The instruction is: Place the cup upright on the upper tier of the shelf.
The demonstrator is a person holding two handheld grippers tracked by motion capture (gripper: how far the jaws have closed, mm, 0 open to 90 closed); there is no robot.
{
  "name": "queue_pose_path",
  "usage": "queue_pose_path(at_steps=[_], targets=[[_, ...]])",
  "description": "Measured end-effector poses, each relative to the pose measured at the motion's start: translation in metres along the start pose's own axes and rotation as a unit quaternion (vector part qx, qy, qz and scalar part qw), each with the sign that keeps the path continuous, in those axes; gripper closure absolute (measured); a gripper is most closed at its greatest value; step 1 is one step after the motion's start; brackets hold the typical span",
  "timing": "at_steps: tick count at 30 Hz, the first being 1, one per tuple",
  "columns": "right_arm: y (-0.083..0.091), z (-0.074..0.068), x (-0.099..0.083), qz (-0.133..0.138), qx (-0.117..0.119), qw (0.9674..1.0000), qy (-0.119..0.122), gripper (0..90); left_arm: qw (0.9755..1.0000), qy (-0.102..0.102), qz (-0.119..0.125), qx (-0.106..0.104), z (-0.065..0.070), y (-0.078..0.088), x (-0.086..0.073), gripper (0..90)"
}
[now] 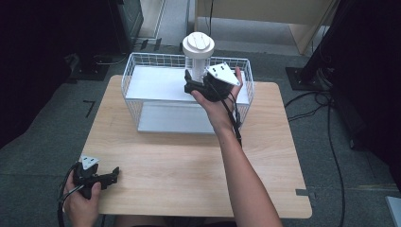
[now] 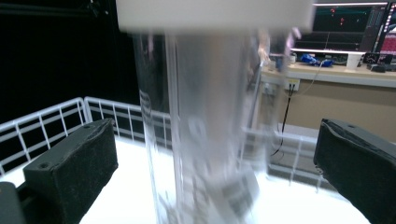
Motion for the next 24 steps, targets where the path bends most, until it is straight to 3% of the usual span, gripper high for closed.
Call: queue_pose_path(at_steps=[6,13,24], targets=[[0.015,0.008,-0.015,-0.006,0.000,1.0000,-0.004,0.0,1.0000,0.000,0.000,0.000,0.000,0.000,0.000,0.0],[0.037,0.016,-0.035,-0.008,0.003,0.9999,0.007,0.0,1.0000,0.000,0.000,0.000,0.000,0.000,0.000,0.0],[0.066,0.028,-0.072,-0.025,0.019,0.9995,-0.002,0.0,1.0000,0.000,0.000,0.000,0.000,0.000,0.000,0.0]])
Point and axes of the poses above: each handheld gripper's, and its own axes: y roughly backward along the jaws, x roughly out of its top, z roughly to its right, the point moved 8 cm from there along -y, roughly forward along the jaws, and after that the axes turned 9 degrees about -x, right-handed, at the moved point
